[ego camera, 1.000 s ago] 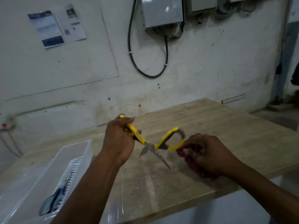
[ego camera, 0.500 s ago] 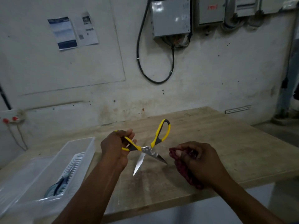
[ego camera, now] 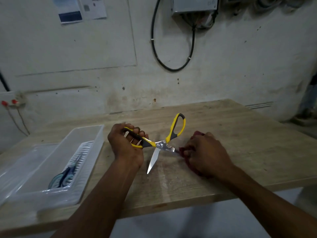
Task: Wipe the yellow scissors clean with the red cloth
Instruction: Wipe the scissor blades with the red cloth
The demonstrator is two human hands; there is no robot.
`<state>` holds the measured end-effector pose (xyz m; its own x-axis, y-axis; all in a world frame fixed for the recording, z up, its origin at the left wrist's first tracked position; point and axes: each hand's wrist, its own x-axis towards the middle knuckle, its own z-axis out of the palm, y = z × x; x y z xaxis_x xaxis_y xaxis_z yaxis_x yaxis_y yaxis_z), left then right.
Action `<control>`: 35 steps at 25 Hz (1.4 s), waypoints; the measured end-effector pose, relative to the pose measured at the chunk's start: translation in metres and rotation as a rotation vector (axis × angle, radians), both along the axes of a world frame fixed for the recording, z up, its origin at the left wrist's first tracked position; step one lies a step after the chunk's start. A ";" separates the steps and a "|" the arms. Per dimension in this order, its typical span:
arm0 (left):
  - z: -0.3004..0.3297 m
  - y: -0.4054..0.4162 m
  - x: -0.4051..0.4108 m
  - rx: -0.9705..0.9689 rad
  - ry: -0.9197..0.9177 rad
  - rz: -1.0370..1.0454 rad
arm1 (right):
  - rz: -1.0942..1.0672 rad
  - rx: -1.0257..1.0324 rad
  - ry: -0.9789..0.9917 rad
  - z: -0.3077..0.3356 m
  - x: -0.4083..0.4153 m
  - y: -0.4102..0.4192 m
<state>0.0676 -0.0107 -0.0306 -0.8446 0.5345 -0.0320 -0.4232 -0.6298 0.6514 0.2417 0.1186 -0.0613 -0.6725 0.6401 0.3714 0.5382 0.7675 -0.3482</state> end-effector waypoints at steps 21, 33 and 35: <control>-0.014 0.013 -0.023 0.054 -0.109 0.136 | 0.142 0.042 0.317 0.003 -0.024 -0.025; -0.012 0.011 -0.018 0.059 -0.088 0.183 | 0.215 0.211 0.094 0.015 -0.033 -0.010; -0.010 0.011 -0.017 0.071 -0.066 0.178 | 0.231 0.166 0.206 0.024 -0.042 -0.015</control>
<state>0.0505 -0.0001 -0.0402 -0.9234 0.3795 -0.0583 -0.3412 -0.7417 0.5775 0.1997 0.1041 -0.0375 -0.6926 0.3998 0.6004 0.2756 0.9159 -0.2920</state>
